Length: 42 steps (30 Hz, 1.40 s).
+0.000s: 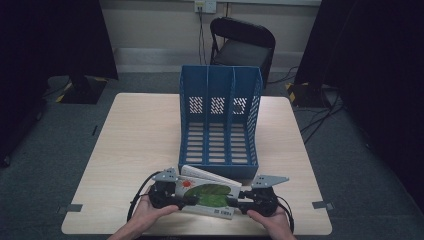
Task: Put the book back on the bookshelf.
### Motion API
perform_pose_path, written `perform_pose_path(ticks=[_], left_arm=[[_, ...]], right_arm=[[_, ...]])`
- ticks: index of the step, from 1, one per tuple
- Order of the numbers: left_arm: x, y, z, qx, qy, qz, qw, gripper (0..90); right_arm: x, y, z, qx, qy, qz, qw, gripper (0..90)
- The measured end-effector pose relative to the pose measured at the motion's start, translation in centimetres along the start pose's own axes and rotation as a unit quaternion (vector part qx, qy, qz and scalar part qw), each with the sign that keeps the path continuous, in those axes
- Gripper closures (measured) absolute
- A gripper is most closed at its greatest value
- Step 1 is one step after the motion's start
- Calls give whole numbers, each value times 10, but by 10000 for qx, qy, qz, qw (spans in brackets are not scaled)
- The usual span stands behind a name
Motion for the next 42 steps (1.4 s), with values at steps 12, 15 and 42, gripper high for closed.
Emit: perform_pose_path(ticks=[12,15,42], left_arm=[[-4,-14,-8,287,-77,-33,9996,537],[-4,-13,-8,306,-88,-5,9995,536],[-3,-14,-10,478,-98,-115,9987,359]], right_arm=[[-2,-12,-2,-26,15,-129,9999,601],[-3,-13,4,28,-39,-145,9999,597],[2,-17,5,-223,-134,-769,9967,715]])
Point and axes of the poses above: each handheld gripper's, and its own axes: z roughly forward along the jaws, x roughly out of its top, y roughly to its right, the point moved 5 cm from there along z, roughly forward along the jaws, and after that the axes turned 5 degrees about y, right-handed, at the moved point
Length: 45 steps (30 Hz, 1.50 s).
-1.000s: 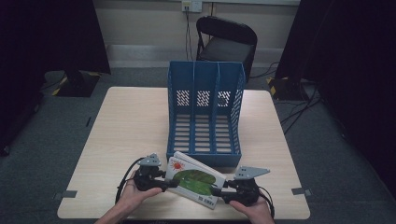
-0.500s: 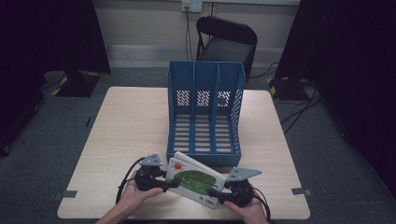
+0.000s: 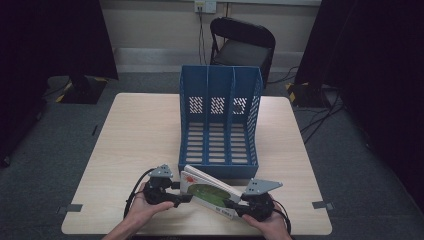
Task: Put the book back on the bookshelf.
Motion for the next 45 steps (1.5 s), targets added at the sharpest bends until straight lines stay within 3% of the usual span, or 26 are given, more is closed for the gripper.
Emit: perform_pose_path(ticks=[6,12,14,18,20,25,30,34,41,45], left_arm=[[2,-7,-11,154,186,21,9997,324],[2,-7,-5,134,104,55,9998,306],[2,-6,-1,115,98,114,9998,298],[4,-5,2,38,164,142,9998,298],[5,-2,4,-8,185,146,9997,303],[6,-1,6,173,189,111,9996,325],[5,-1,6,173,192,90,9996,343],[5,-1,5,218,179,161,9995,361],[4,-2,5,184,159,197,9995,379],[4,-3,5,196,126,144,9996,389]], right_arm=[[-1,-3,0,53,158,164,9997,710],[-4,-9,5,140,105,164,9997,673],[-5,-12,11,133,111,322,9993,652],[-5,-12,14,144,148,414,9989,660],[-6,-13,14,97,202,365,9991,672],[-7,-15,19,60,294,364,9989,681],[-9,-20,31,-141,159,207,9996,695],[-8,-20,37,-160,201,274,9993,688],[-8,-21,37,-246,235,250,9991,704],[-8,-22,37,-335,162,82,9993,739]])
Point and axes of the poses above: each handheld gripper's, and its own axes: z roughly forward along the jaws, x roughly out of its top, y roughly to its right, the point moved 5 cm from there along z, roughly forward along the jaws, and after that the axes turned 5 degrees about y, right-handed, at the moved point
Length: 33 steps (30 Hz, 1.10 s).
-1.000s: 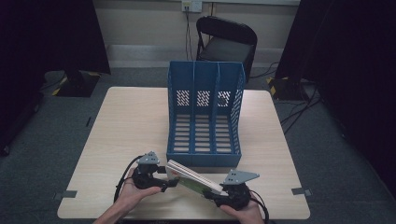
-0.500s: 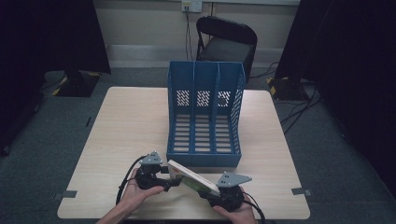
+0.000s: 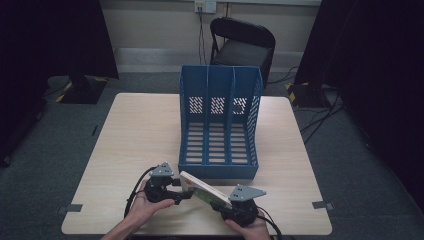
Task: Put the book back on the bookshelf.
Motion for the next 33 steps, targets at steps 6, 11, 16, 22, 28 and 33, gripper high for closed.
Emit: perform_pose_path(ticks=[6,11,16,22,28,33], left_arm=[[-1,-2,-1,62,-111,-89,9999,386],[-2,-8,-11,261,-101,-149,9995,354],[-4,-23,-25,476,1,-359,9982,281],[-11,-43,-33,910,-267,-421,9946,242],[-22,-65,-34,1375,-639,-509,9871,251],[-26,-72,-30,1789,-825,-337,9798,237]], right_arm=[[1,0,-1,-125,-73,-178,9997,764],[1,3,-2,-58,-83,-128,9999,765],[1,4,-4,3,-115,-33,9999,765],[2,4,-4,29,-122,-38,9999,766],[6,3,-7,65,-187,-100,9998,766],[8,3,-10,156,-172,-74,9997,766]])
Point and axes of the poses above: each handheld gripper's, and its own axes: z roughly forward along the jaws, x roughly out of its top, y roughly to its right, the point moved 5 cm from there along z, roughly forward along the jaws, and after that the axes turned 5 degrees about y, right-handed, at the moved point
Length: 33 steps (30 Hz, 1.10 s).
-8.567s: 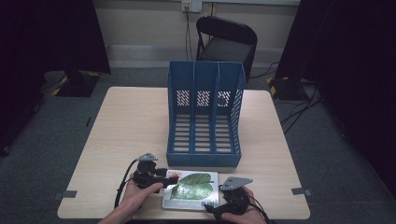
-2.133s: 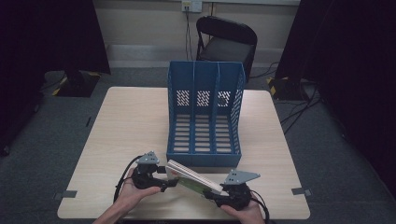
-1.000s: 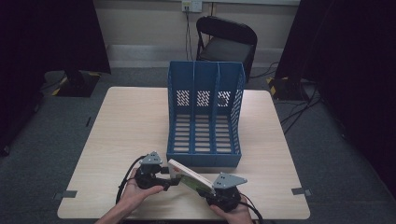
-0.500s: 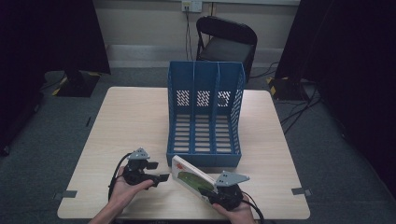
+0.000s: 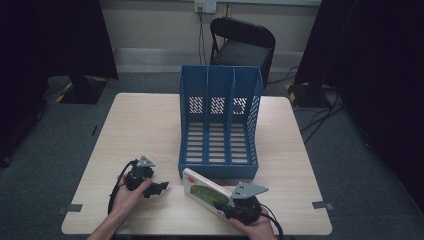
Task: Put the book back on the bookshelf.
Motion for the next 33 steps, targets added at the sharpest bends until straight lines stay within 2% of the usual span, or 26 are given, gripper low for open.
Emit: perform_pose_path(ticks=[2,5,7,9,12,16,22,33], left_arm=[[0,-1,2,147,33,136,9998,224],[0,0,4,170,95,178,9997,220],[-1,-1,6,406,143,309,9986,205],[-2,-1,7,397,206,286,9986,153],[-4,-3,7,353,339,333,9982,151],[-5,-4,8,367,428,326,9979,134],[-8,-4,12,392,653,318,9966,61],[-7,-3,12,409,658,290,9966,45]], right_arm=[[1,-1,0,42,6,-5,10000,766],[2,-3,-1,77,20,-18,10000,766],[4,-4,-2,109,44,-21,9999,766],[6,-4,-4,123,50,-19,9999,766],[9,-4,-7,182,100,58,9998,766],[13,-5,-10,223,142,-2,9997,767],[16,-5,-12,272,161,-1,9995,766],[24,-8,-20,278,324,-13,9991,766]])
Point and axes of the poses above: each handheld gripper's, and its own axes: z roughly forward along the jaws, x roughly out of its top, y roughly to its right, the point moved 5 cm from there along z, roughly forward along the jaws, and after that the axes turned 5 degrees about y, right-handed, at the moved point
